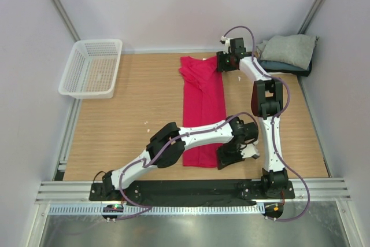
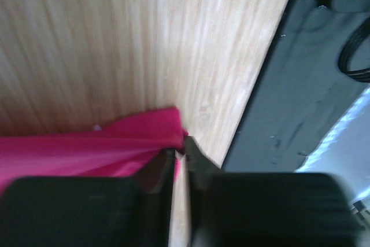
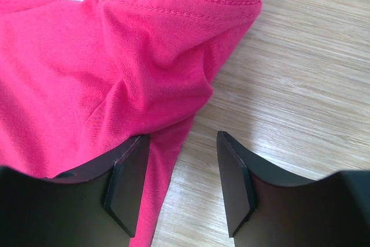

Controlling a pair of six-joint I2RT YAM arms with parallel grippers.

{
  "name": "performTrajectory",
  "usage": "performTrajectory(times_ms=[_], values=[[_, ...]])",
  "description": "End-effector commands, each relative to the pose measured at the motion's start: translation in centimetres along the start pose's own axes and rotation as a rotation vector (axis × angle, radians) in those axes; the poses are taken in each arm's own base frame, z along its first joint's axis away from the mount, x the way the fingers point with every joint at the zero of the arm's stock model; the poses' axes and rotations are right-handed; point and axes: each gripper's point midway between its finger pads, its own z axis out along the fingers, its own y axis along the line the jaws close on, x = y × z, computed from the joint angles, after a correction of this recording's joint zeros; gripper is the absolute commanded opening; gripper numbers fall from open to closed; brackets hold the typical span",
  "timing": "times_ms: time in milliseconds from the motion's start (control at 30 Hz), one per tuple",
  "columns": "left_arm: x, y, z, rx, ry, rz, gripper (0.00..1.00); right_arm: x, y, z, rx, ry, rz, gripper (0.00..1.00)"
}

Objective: Fold and stack the t-shirts
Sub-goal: Fold the tshirt

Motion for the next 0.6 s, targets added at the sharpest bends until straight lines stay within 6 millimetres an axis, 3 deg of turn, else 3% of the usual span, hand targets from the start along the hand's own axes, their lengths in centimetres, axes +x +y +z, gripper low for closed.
performTrajectory(times_ms=[0,67,133,167,200,233,267,300,333,367,400,433,467,500,533,567], values=[[-1.2,1.2,1.3,-0.066,-0.021,0.048,0.18,-3.1,0.3,-2.5,0.009,-0.063,-0.013,0.56],[-1.1,1.1,0.4,-0.086,-0.024,0.074,0.31,-4.2,-0.1,-4.4,0.045,-0.084,-0.003,0.58],[-0.9,0.9,-2.1,-0.128,-0.063,0.093,0.38,-4.8,-0.9,-6.3,0.093,-0.09,0.008,0.6],[-1.1,0.8,-2.9,-0.145,-0.091,0.101,0.39,-7.0,-0.9,-9.3,0.109,-0.144,0.008,0.62],[-0.4,0.6,-3.6,-0.155,-0.093,0.102,0.42,-7.7,-1.4,-10.7,0.121,-0.168,0.027,0.63],[-0.5,-0.1,-5.7,-0.167,-0.138,0.113,0.43,-7.7,-1.5,-12.1,0.129,-0.172,0.035,0.63],[-0.3,-0.4,-6.8,-0.173,-0.158,0.115,0.44,-9.4,-1.5,-15.4,0.137,-0.223,0.038,0.63],[0.6,-0.6,-7.0,-0.171,-0.149,0.105,0.45,-9.8,-1.5,-17.2,0.144,-0.243,0.044,0.64],[0.8,-1.1,-9.3,-0.201,-0.197,0.106,0.47,-8.6,-2.0,-18.1,0.147,-0.22,0.061,0.64],[1.0,-0.9,-10.2,-0.221,-0.22,0.095,0.47,-9.9,-1.6,-21.8,0.145,-0.275,0.084,0.64],[2.0,-0.6,-10.3,-0.245,-0.211,0.078,0.51,-9.5,-1.6,-23.1,0.141,-0.273,0.103,0.64],[2.4,-0.1,-12.7,-0.318,-0.261,0.06,0.52,-7.3,-1.6,-23.6,0.13,-0.219,0.142,0.64],[2.6,0.8,-13.6,-0.352,-0.293,0.033,0.55,-6.6,-0.7,-24.7,0.089,-0.207,0.147,0.64],[3.2,1.1,-14.1,-0.378,-0.301,0.013,0.58,-6.4,0.3,-27.1,0.07,-0.223,0.146,0.64],[3.4,1.3,-14.9,-0.394,-0.318,0.015,0.59,-3.7,1.0,-27.3,0.049,-0.15,0.166,0.64],[3.8,2.0,-16.5,-0.467,-0.334,0.011,0.6,-2.5,2.3,-28.0,0.0,-0.121,0.199,0.64]])
